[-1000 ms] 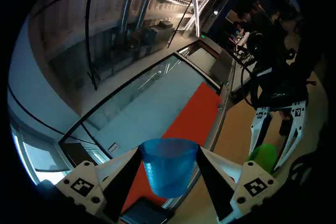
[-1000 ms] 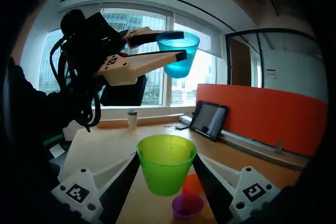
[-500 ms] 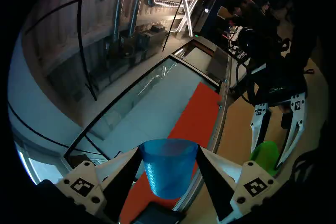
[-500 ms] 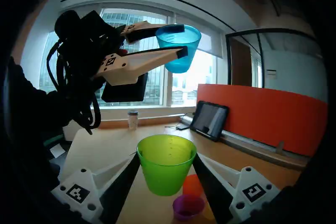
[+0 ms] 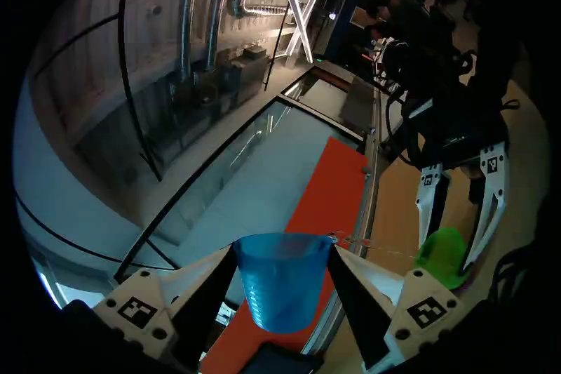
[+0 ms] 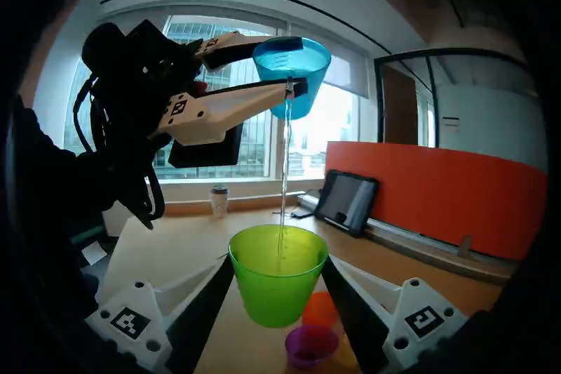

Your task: Pour water

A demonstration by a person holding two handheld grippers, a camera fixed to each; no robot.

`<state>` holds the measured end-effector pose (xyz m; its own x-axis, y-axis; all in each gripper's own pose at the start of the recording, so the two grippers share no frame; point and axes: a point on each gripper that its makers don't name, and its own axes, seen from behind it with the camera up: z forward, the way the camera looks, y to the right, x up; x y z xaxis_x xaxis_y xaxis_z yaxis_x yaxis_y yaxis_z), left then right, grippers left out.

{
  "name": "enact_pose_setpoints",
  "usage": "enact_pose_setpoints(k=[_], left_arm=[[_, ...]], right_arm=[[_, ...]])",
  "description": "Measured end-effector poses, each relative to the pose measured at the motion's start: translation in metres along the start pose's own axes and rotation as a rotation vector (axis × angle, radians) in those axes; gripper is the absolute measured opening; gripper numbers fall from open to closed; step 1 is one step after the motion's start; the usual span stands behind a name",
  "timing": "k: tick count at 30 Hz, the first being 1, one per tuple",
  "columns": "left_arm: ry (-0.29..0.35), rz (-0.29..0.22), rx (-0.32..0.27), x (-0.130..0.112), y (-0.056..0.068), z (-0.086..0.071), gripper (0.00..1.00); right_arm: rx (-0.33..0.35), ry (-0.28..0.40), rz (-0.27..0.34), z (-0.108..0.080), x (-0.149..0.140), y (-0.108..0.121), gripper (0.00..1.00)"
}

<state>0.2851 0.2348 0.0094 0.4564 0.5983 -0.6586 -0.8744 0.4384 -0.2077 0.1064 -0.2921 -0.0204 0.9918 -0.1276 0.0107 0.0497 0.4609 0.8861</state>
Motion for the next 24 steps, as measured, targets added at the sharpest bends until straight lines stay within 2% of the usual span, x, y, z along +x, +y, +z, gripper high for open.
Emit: enact_pose_setpoints(k=[24], left_arm=[[0.009, 0.087, -0.001, 0.0013, 0.0002, -0.0010, 0.88]], right_arm=[[-0.012, 0.005, -0.010, -0.0016, 0.0043, 0.0042, 0.89]])
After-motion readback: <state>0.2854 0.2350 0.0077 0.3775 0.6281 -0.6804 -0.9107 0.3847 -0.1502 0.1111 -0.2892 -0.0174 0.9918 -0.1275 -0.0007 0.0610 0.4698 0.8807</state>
